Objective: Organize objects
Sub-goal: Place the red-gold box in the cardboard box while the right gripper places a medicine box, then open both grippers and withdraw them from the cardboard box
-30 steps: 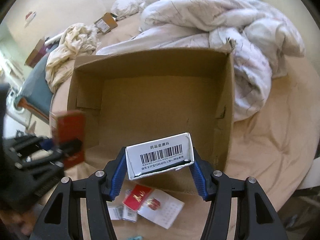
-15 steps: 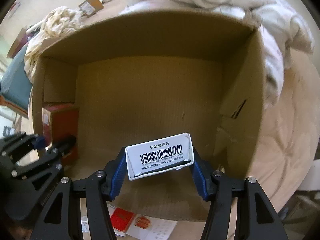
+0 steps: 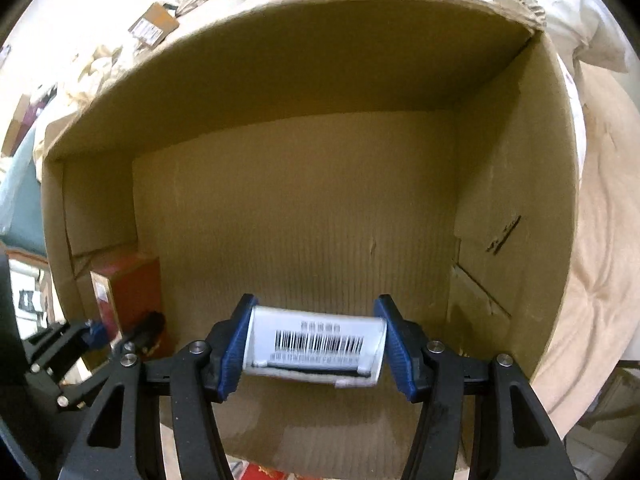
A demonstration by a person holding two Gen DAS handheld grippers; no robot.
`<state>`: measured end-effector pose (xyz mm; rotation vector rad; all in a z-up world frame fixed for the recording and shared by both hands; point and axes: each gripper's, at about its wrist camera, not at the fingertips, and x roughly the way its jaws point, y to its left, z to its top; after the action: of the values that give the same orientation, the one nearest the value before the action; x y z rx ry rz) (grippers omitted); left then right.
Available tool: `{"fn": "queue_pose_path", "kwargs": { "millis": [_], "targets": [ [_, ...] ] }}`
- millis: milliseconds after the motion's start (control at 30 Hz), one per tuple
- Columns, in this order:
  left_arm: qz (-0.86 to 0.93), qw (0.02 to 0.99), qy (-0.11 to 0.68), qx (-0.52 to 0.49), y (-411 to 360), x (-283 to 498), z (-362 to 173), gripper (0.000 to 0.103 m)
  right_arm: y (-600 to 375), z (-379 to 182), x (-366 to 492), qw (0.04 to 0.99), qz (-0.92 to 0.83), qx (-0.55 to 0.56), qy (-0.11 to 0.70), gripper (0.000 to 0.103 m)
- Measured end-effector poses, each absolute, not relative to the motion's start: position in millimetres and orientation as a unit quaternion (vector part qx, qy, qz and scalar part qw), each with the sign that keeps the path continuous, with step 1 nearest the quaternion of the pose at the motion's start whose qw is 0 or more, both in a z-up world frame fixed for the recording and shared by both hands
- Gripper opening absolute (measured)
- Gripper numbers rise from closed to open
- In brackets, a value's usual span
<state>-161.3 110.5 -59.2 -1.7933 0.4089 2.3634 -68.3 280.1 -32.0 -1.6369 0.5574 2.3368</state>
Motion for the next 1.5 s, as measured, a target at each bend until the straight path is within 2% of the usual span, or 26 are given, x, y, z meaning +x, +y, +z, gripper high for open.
{"fn": "queue_pose_path", "kwargs": {
  "millis": [333, 400, 467, 500, 533, 633, 1000, 1233, 1500],
  "targets": [
    [0.781, 0.063, 0.13, -0.607, 115, -169, -74, 0.022, 283, -18, -57, 0.097, 0.811, -0.549, 0.175, 0.067],
    [0.777, 0.064, 0.12, -0.614, 115, -170, -75, 0.04, 283, -13, -53, 0.09, 0.815, -0.546, 0.173, 0.068],
    [0.773, 0.084, 0.098, -0.621, 116, -169, -73, 0.068, 289, -11, -50, 0.08, 0.817, -0.544, 0.174, 0.069],
    [0.773, 0.09, 0.093, -0.621, 118, -168, -71, 0.073, 288, -10, -57, 0.075, 0.818, -0.543, 0.176, 0.073],
    [0.775, 0.089, 0.096, -0.619, 120, -166, -69, 0.084, 288, -7, -56, 0.072, 0.82, -0.54, 0.175, 0.076],
    [0.782, 0.089, 0.102, -0.609, 124, -162, -62, 0.085, 291, 5, -51, 0.079, 0.832, -0.524, 0.163, 0.085],
    [0.79, 0.069, 0.099, -0.601, 122, -148, -52, 0.085, 296, 18, -60, 0.072, 0.835, -0.513, 0.188, 0.086],
    [0.796, 0.066, 0.062, -0.599, 79, -126, -22, 0.086, 296, 24, -49, 0.073, 0.839, -0.505, 0.188, 0.086],
    [0.802, 0.061, 0.046, -0.593, 63, -91, 5, 0.086, 285, 26, -29, 0.066, 0.839, -0.506, 0.187, 0.086]
  ]
}}
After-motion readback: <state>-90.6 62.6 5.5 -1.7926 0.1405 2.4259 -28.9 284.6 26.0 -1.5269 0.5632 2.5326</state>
